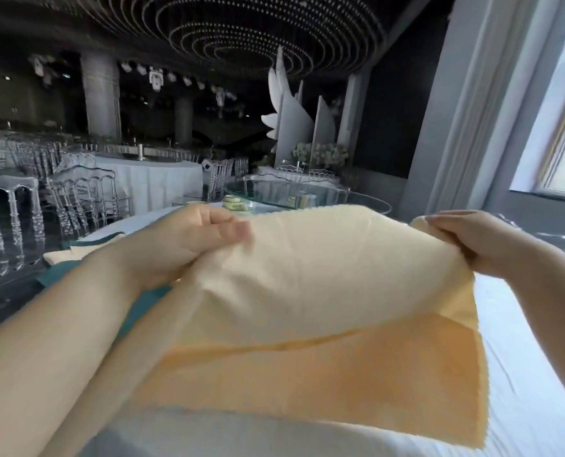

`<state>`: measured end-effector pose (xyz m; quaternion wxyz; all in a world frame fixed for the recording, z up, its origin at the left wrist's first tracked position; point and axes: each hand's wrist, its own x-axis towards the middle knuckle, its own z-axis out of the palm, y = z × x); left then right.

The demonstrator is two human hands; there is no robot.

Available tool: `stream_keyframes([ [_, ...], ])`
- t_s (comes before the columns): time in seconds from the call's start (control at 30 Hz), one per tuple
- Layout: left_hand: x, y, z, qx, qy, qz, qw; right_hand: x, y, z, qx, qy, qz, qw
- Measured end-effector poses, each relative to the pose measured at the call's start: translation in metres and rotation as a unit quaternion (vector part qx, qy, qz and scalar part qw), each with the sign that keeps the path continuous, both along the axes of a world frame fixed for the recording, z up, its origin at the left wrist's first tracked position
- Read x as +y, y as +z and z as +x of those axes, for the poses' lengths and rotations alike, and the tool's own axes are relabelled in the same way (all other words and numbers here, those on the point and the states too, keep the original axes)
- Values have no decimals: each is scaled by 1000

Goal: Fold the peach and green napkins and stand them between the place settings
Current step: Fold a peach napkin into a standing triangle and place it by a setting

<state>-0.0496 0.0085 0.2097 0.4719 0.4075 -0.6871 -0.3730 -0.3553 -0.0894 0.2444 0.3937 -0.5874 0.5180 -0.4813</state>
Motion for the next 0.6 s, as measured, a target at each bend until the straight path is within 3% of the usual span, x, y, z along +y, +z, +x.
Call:
stream_keyframes([
  [0.07,-8,6,-7,17,-14,15,1000,2,10,-8,42,-15,-34,998],
  [0.13,-25,3,-16,-50,47,11,998,-4,12,-11,83,-54,-72,992],
  [0.23,-60,-17,-13,-166,196,4,966,-24,2,-6,89,-110,-121,983],
  [0.37,-95,-46,3,-248,276,4,929,-66,-20,11,115,-132,-156,972],
  [0.6,-152,-72,33,-390,482,-4,784,-161,-53,70,230,-138,-158,950],
])
